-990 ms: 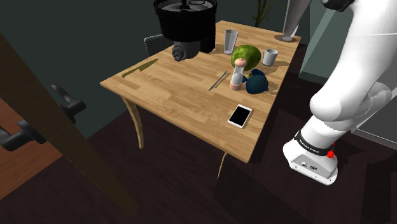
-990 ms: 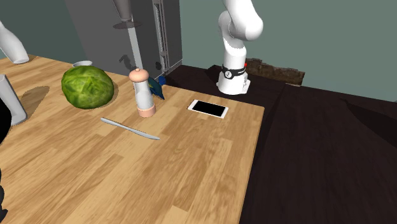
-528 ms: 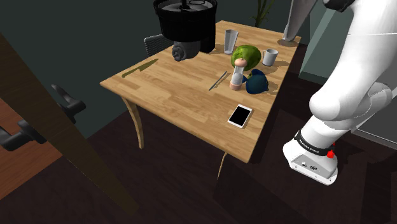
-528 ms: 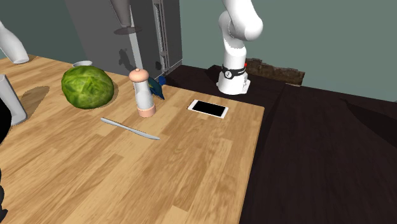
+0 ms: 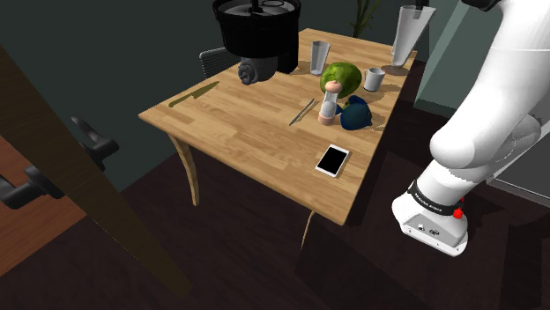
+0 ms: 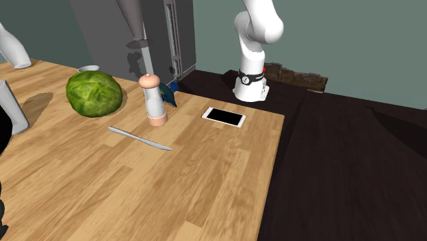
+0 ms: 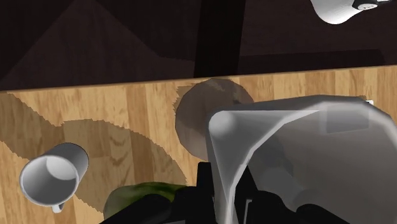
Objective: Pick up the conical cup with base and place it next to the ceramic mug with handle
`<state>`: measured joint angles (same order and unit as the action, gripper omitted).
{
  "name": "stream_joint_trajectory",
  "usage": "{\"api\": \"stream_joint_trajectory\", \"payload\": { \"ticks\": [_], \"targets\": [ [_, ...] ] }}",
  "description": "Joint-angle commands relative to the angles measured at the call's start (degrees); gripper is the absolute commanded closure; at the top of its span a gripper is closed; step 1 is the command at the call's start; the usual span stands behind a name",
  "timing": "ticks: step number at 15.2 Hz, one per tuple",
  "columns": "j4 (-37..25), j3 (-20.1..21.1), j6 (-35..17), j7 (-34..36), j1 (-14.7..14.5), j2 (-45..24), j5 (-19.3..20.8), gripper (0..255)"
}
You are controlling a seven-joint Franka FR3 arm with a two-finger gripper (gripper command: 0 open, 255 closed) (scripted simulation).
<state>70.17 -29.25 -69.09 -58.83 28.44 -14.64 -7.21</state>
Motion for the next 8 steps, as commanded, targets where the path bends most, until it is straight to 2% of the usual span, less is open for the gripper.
{"api": "stream_joint_trajectory", "payload": {
  "ticks": [1, 8],
  "targets": [
    [2.61, 0.09, -1.97, 0.2, -0.47, 0.78, 0.36, 255],
    [10.94, 0.33, -8.35, 0.64, -1.61, 2.96, 1.37, 255]
  ]
}}
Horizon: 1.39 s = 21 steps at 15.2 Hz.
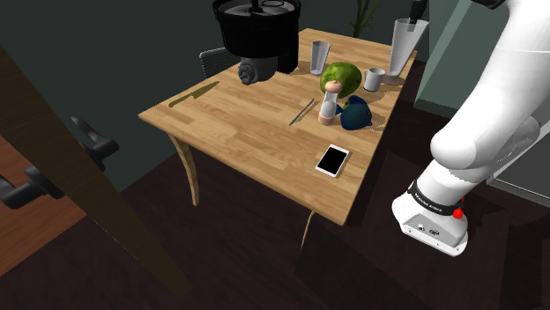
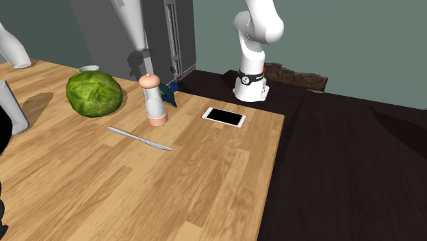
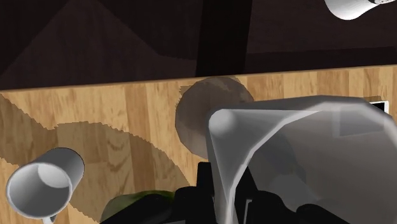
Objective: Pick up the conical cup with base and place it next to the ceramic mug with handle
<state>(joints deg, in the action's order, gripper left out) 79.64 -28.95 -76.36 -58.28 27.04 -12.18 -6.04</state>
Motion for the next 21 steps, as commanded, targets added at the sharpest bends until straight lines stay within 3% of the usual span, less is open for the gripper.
{"api": "stream_joint_trajectory", "payload": {
  "ticks": [1, 21],
  "targets": [
    [2.52, 0.07, -1.95, 0.14, -0.33, 0.72, 0.3, 255],
    [18.89, 0.52, -17.65, -0.01, -1.29, 1.43, 0.48, 255]
  ]
}}
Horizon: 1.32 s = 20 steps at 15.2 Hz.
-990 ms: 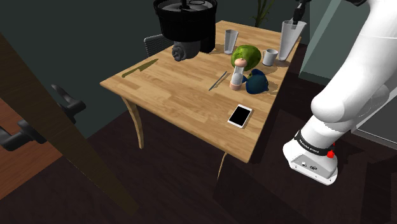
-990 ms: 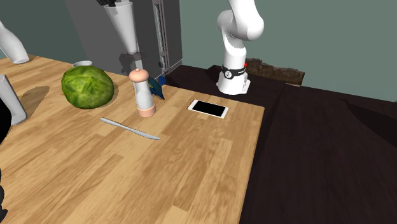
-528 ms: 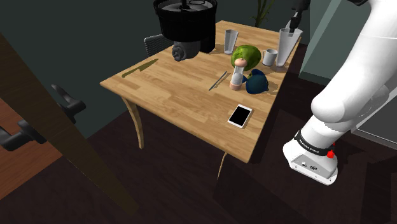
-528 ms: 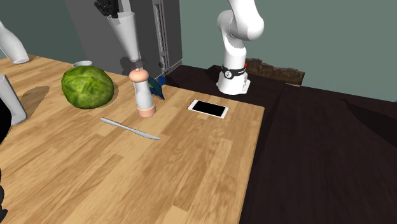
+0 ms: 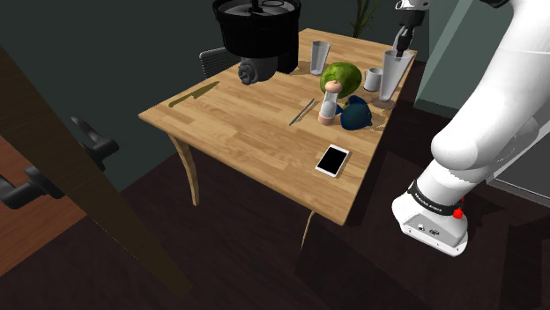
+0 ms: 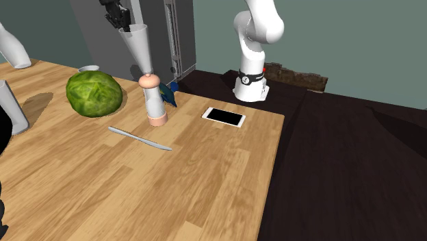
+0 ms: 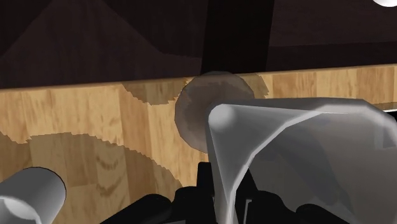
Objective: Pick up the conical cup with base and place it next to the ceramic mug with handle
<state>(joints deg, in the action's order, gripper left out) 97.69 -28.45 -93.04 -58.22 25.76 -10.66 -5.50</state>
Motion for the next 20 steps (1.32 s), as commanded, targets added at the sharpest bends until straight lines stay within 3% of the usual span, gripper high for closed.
{"api": "stream_joint_trajectory", "payload": {
  "ticks": [1, 9, 17, 18, 20],
  "targets": [
    [1.47, 0.04, -1.7, -0.13, -0.01, -0.21, -0.13, 255],
    [6.1, 0.25, -7.63, -0.76, 0.05, -1.7, -0.92, 255],
    [6.1, 0.25, -7.63, -0.76, 0.05, -1.7, -0.92, 255],
    [6.09, 0.25, -7.63, -0.76, 0.06, -1.71, -0.93, 0],
    [6.09, 0.25, -7.62, -0.75, 0.05, -1.71, -0.93, 0]
  ]
}}
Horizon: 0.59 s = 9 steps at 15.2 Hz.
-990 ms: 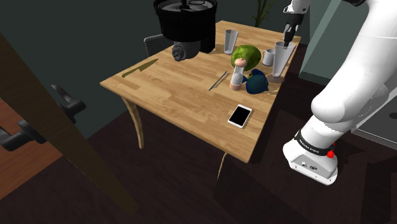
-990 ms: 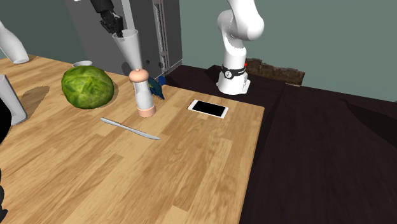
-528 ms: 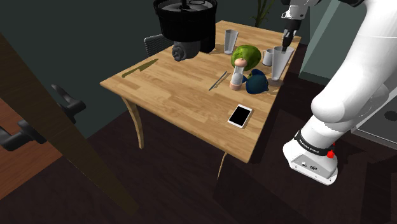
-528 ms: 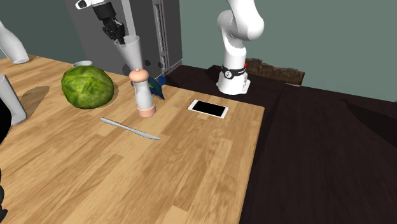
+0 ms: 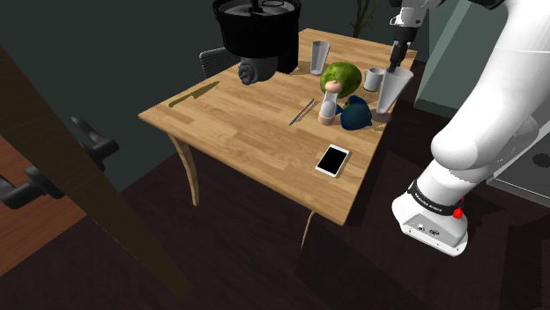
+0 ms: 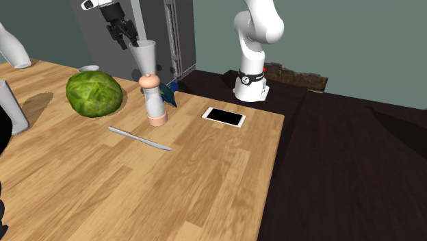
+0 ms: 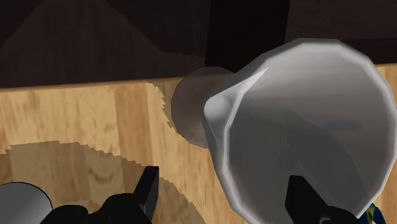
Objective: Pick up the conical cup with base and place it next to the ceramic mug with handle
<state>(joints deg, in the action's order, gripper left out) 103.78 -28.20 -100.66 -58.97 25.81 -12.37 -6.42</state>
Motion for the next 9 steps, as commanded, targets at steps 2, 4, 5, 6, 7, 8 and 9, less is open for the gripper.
{"api": "stream_joint_trajectory", "payload": {
  "ticks": [2, 4, 5, 6, 7, 8, 9],
  "targets": [
    [-0.01, 0.0, 0.0, 0.0, 0.0, 0.0, 0.0, 0],
    [-2.02, -0.06, 1.94, 0.02, 0.13, -0.09, 0.03, 0],
    [-4.16, -0.13, 3.9, 0.02, 0.29, -0.27, 0.01, 0],
    [-6.4, -0.19, 5.89, -0.01, 0.47, -0.56, -0.05, 0],
    [-8.24, -0.23, 7.47, -0.06, 0.64, -0.84, -0.14, 0],
    [-8.24, -0.23, 7.47, -0.06, 0.65, -0.84, -0.14, 0],
    [-8.23, -0.23, 7.47, -0.05, 0.64, -0.83, -0.13, 0]
  ]
}}
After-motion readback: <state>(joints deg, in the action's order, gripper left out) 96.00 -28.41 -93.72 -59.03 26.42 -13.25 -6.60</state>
